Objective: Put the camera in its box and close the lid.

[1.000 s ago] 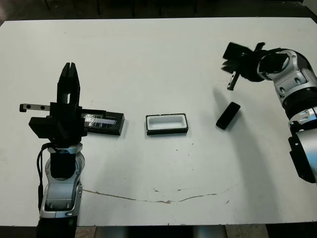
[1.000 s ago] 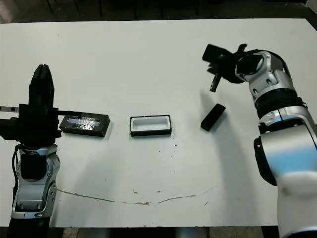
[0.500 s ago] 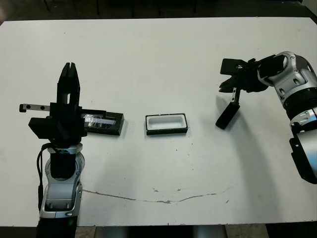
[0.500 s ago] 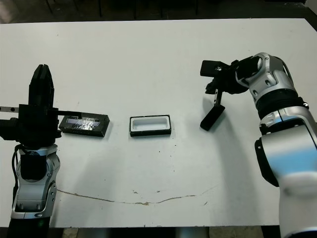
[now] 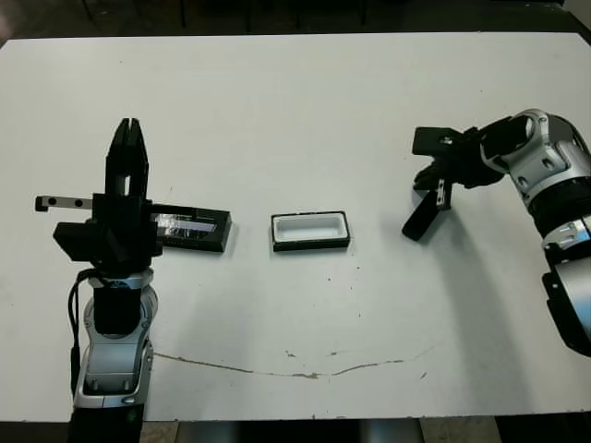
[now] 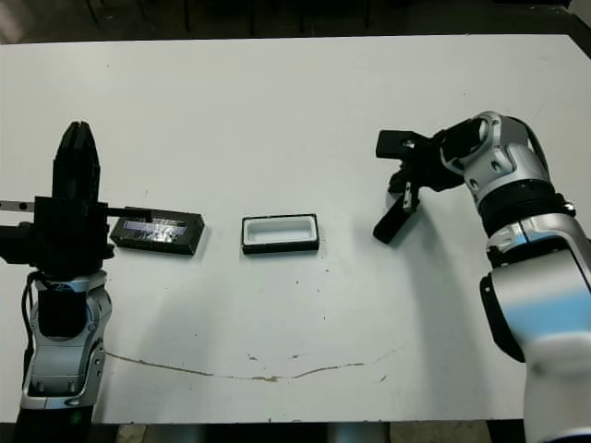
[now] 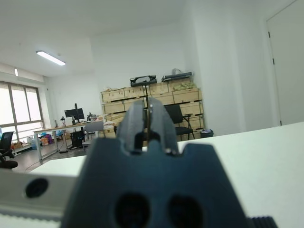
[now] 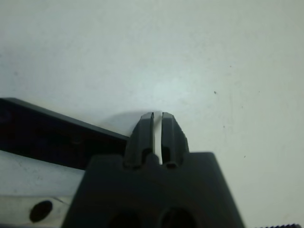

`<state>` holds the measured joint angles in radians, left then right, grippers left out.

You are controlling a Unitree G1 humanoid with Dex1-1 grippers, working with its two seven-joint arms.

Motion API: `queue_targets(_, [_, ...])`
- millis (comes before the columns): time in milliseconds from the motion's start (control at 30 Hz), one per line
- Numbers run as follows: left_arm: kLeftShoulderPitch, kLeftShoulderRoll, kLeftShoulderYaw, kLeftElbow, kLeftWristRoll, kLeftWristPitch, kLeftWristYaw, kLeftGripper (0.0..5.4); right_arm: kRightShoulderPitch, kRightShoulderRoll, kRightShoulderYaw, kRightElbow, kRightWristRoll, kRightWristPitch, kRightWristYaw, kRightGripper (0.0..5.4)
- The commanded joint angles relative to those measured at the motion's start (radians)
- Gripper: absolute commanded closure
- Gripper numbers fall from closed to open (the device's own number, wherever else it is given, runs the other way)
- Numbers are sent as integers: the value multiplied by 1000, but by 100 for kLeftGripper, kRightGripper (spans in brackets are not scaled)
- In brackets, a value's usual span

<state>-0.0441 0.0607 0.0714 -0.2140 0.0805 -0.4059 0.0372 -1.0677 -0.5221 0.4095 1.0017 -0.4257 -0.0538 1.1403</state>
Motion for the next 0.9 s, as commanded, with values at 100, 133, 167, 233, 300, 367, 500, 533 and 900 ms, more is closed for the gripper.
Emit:
queue_targets(100, [22, -4, -2, 2, 5, 14, 4, 538, 92, -19, 10, 0, 11, -26, 20, 540])
queue_targets(133, [23, -5, -2, 1, 1, 13, 2, 538, 99, -24, 12, -4, 12, -30, 22, 540])
queue_targets(167, [23, -5, -2, 1, 4, 9, 3, 538, 106, -29, 12, -10, 15, -30, 24, 540])
queue_targets(233, [24, -4, -2, -1, 8, 6, 4, 538, 121, -45, 9, -31, 23, -26, 28, 540])
queue_targets(300, [27, -5, -2, -6, 15, 7, 8, 538, 132, -68, -1, -51, 40, -43, 43, 540])
queue_targets(367, [30, -5, -2, -12, 21, 10, 11, 538, 144, -90, -17, -69, 64, -51, 61, 540])
queue_targets(500, [34, -5, -2, -19, 14, 13, 10, 538, 191, -147, -48, -133, 115, -36, 117, 540])
queue_targets(533, [35, -6, -3, -21, 7, 15, 7, 538, 205, -158, -55, -150, 123, -27, 121, 540])
queue_targets(900, [40, -6, -9, -41, 32, 15, 13, 538, 342, -253, -100, -343, 210, 38, 187, 540])
